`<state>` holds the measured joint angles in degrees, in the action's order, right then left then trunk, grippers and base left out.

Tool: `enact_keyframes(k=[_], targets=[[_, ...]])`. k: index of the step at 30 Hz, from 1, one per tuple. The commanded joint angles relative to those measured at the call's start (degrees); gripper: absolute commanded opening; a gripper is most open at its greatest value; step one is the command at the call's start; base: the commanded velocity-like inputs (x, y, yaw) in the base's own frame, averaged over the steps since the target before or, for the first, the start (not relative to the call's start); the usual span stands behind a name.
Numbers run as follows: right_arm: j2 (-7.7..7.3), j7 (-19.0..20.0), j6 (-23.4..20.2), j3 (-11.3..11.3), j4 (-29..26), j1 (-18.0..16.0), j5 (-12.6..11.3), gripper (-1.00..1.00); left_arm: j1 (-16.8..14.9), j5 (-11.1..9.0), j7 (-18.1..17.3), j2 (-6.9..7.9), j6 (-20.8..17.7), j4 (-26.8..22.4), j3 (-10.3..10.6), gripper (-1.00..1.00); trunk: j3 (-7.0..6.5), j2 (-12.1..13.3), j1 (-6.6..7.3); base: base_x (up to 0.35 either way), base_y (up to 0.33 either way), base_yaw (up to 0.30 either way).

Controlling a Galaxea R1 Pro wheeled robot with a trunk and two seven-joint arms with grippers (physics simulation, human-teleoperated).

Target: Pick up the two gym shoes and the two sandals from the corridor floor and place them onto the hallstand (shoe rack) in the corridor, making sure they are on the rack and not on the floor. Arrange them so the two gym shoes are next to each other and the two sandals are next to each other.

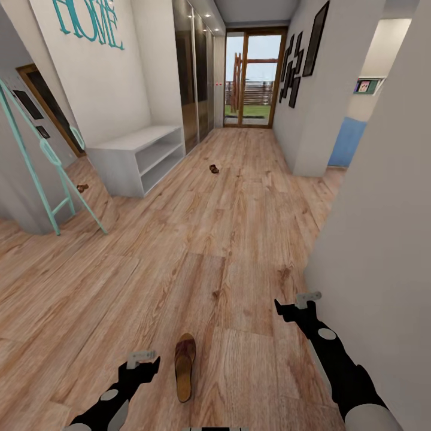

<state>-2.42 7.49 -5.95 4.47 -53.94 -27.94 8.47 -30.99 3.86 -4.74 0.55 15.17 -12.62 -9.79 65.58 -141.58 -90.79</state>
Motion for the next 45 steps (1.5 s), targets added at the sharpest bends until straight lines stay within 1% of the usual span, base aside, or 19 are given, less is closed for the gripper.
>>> enact_keyframes(k=[1,9,11,12,14,18,27,45], targets=[[0.04,0.4,-0.3,0.1,-0.1,0.0,0.6,1.0,0.0,0.4,-0.4,-0.08,0.2,0.0,-0.4,1.0,0.05,0.0,0.01,0.0,0.0,0.0],[0.13,0.4,-0.3,0.1,-0.1,0.0,0.6,1.0,0.0,0.4,-0.4,-0.49,0.0,-0.1,-0.5,1.0,0.05,0.0,0.01,0.0,0.0,0.0],[0.13,0.3,-0.3,0.1,-0.1,0.0,0.6,1.0,-0.1,0.4,-0.1,-1.06,-0.2,-0.3,-0.7,1.0,0.23,-0.4,-0.21,0.0,0.0,0.0],[0.13,0.3,-0.3,0.1,-0.1,0.0,0.6,1.0,-0.1,0.4,0.2,-1.89,-0.4,-0.5,-0.7,1.0,0.4,-0.8,-0.43,0.0,0.0,0.0],[0.12,0.3,-0.3,0.1,-0.1,0.0,0.6,1.0,-0.1,0.4,0.3,-2.32,-0.5,-0.6,-0.7,1.0,0.76,-1.6,-0.87,0.0,0.0,0.0],[0.12,0.3,-0.3,0.2,-0.2,0.0,0.6,1.0,-0.2,0.4,0.4,-2.89,-0.7,-0.8,-0.8,1.0,1.65,-1.7,-0.99,0.0,0.0,0.0],[0.13,0.3,-0.3,0.1,-0.2,0.0,0.6,1.0,-0.2,0.4,0.4,-3.08,-0.6,-0.7,-0.9,1.0,3.7,-1.8,-1.22,0.0,0.0,0.0],[0.14,0.3,-0.3,0.2,-0.3,0.0,0.6,1.0,-0.2,0.4,0.4,-3.1,-0.5,-0.7,-0.9,1.0,9.2,-2.1,-1.68,0.0,0.0,0.0]])
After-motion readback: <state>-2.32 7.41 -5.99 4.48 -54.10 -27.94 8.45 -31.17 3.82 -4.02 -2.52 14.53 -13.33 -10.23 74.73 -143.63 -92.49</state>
